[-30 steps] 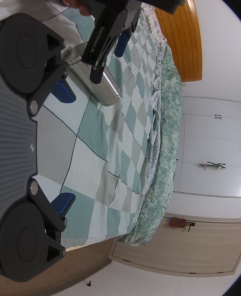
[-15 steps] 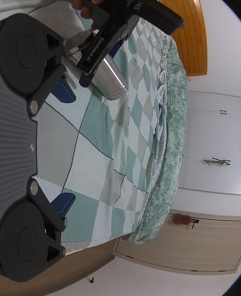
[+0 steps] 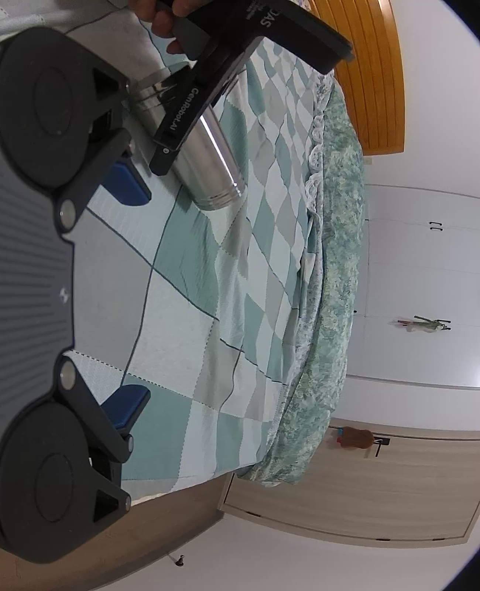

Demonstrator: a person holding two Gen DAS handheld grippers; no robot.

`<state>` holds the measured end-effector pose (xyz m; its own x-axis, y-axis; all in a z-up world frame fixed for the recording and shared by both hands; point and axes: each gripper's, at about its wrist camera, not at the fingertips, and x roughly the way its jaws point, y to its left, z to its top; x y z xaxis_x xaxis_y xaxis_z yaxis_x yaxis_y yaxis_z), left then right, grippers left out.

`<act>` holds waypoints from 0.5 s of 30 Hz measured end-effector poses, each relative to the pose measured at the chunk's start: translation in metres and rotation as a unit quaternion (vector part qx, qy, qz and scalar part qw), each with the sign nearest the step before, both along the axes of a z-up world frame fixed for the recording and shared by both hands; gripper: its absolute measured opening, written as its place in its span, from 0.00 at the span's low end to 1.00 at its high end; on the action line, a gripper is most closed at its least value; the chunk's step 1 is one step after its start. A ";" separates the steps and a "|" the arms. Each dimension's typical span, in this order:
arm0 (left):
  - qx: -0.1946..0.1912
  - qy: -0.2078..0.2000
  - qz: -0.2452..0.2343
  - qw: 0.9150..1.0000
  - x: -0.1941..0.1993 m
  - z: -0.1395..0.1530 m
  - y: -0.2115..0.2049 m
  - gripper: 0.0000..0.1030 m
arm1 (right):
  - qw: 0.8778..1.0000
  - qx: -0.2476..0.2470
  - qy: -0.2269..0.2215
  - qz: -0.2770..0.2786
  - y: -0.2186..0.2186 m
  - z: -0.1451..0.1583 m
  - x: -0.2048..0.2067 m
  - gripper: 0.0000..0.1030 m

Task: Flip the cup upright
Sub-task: 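Close the left gripper around the silver cup's body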

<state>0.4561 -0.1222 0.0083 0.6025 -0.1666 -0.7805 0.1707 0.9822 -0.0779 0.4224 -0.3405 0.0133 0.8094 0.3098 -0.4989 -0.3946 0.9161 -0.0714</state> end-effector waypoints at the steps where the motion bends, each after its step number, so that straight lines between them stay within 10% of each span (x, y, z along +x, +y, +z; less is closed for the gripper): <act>1: -0.001 -0.003 -0.002 1.000 -0.003 0.002 -0.001 0.65 | 1.000 0.000 -0.001 0.001 0.000 0.002 -0.003 1.00; 15: -0.018 -0.045 -0.031 0.998 -0.091 0.049 -0.021 0.65 | 1.000 0.003 -0.019 -0.001 -0.009 0.044 -0.084 1.00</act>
